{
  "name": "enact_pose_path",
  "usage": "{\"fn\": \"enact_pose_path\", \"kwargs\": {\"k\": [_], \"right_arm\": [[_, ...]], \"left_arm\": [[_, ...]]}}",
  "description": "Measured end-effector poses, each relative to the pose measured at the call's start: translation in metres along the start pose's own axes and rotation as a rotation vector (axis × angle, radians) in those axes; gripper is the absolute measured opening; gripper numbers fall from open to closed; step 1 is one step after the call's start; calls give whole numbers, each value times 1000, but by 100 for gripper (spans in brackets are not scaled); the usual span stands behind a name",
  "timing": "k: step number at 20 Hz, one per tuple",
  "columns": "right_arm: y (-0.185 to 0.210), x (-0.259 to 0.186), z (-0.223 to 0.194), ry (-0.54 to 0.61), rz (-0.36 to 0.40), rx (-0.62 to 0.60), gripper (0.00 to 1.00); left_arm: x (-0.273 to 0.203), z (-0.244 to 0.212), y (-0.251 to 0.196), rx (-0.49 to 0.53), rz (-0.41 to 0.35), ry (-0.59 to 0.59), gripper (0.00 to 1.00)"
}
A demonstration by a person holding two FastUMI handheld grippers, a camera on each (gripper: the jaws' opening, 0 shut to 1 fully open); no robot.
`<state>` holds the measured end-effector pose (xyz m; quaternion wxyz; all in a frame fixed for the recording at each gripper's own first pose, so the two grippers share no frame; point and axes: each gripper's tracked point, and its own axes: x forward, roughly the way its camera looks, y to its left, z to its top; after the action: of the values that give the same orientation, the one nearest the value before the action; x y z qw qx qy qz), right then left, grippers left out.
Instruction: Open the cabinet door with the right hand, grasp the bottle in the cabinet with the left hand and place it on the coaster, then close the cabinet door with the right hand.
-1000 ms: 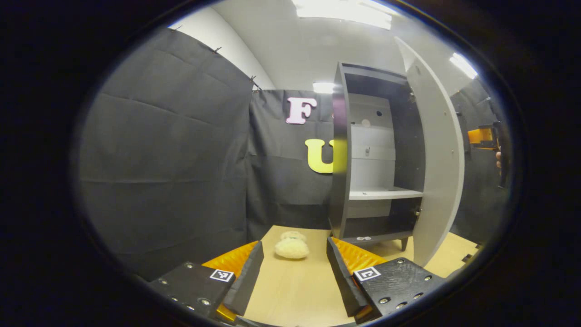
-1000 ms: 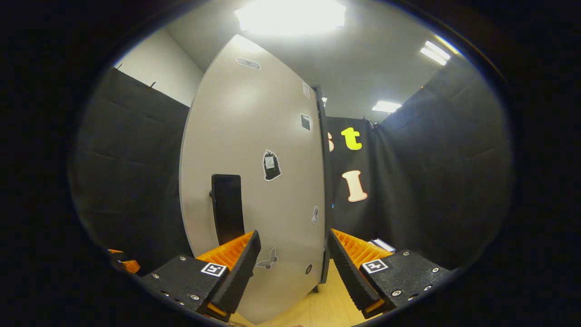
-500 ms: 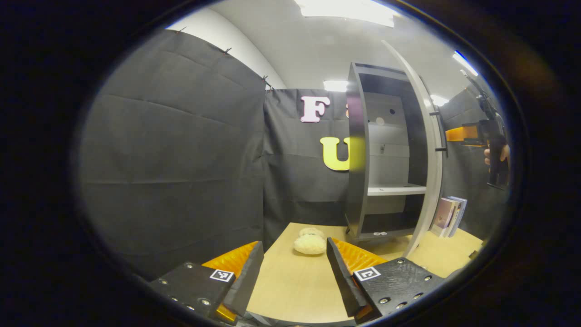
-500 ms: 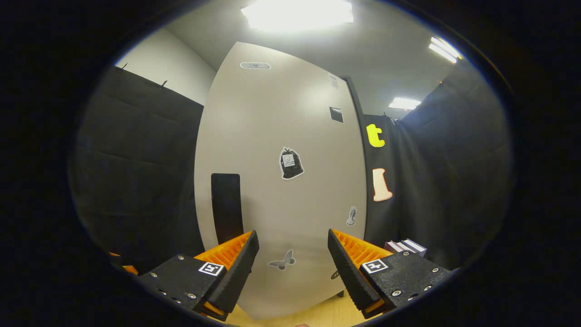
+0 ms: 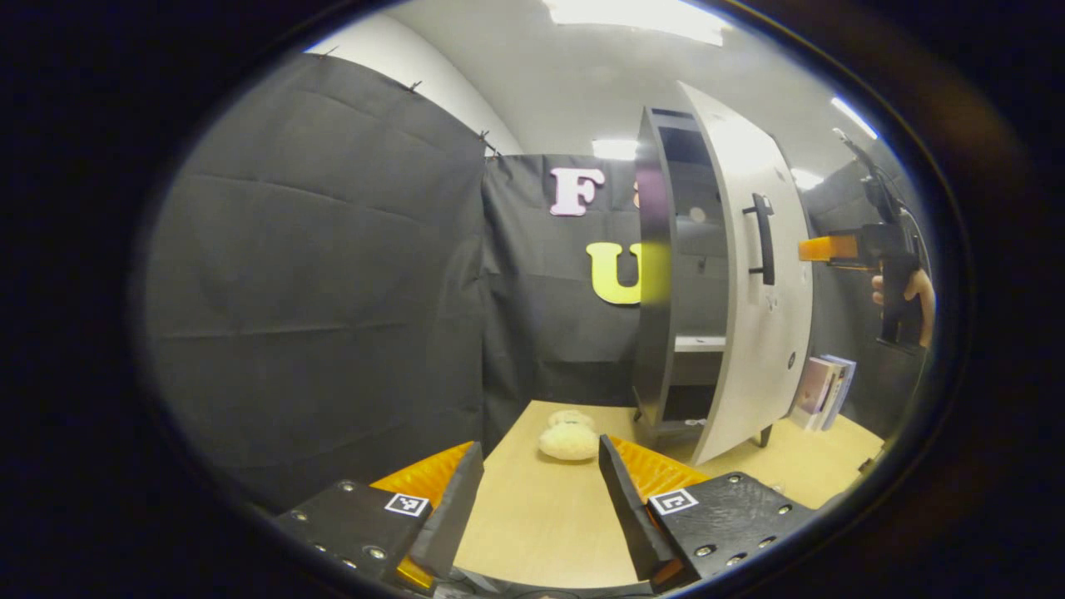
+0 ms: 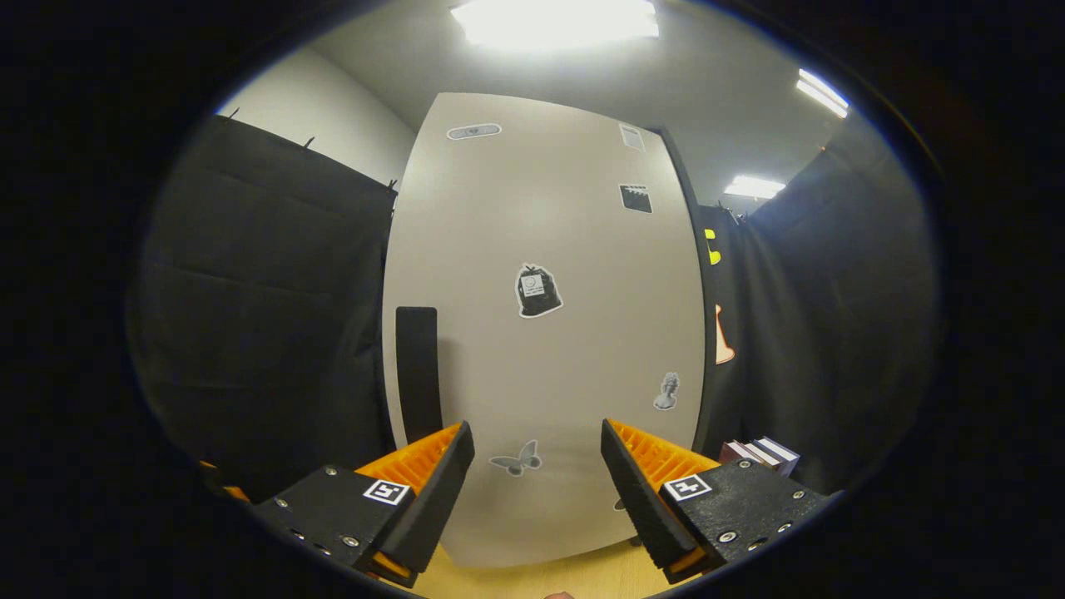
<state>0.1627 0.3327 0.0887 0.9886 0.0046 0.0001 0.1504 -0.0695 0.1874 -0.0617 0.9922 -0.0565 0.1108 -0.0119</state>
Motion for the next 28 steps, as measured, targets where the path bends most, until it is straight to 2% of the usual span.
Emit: {"fn": "enact_pose_path", "kwargs": {"k": [3, 4, 5, 7, 8, 11, 12, 15, 16, 17, 18, 19, 20, 21, 22, 28], "right_arm": [[-26, -19, 1, -10, -29, -22, 95], [-36, -24, -1, -7, -40, -30, 91], [-48, -32, -3, -3, -52, -35, 95], [-70, -44, -8, 12, -64, -32, 91], [-80, -50, -10, 15, -67, -26, 95], [-112, -65, -14, 20, -86, -12, 95], [-123, -70, -15, 18, -95, -9, 94], [-156, -85, -21, 7, -136, -12, 95], [-168, -90, -25, 4, -156, -21, 95], [-175, -91, -31, 9, -175, -28, 91], [-187, -96, -37, 17, -188, -32, 95], [-193, -100, -43, 27, -195, -32, 95], [-198, -104, -48, 33, -199, -29, 95], [-203, -106, -52, 36, -205, -29, 95], [-207, -109, -56, 41, -211, -33, 95], [-200, -105, -59, 38, -203, -45, 95]], "left_arm": [[13, 14, -26, -10, -38, -13, 86], [18, 17, -34, -8, -43, -18, 86], [21, 21, -41, -6, -48, -24, 86], [27, 31, -59, -1, -54, -35, 86], [30, 36, -69, 0, -60, -38, 86], [36, 45, -104, -1, -82, -43, 86], [36, 49, -115, -2, -88, -48, 80], [34, 61, -145, 2, -105, -70, 86], [33, 64, -154, 2, -110, -78, 80], [33, 67, -163, 3, -112, -84, 80], [34, 69, -170, 2, -111, -91, 80], [34, 71, -175, -1, -111, -96, 86], [35, 71, -181, -5, -112, -97, 86], [34, 71, -186, -7, -115, -97, 80], [35, 72, -190, -6, -114, -95, 86], [27, 68, -198, 15, -105, -91, 86]]}}
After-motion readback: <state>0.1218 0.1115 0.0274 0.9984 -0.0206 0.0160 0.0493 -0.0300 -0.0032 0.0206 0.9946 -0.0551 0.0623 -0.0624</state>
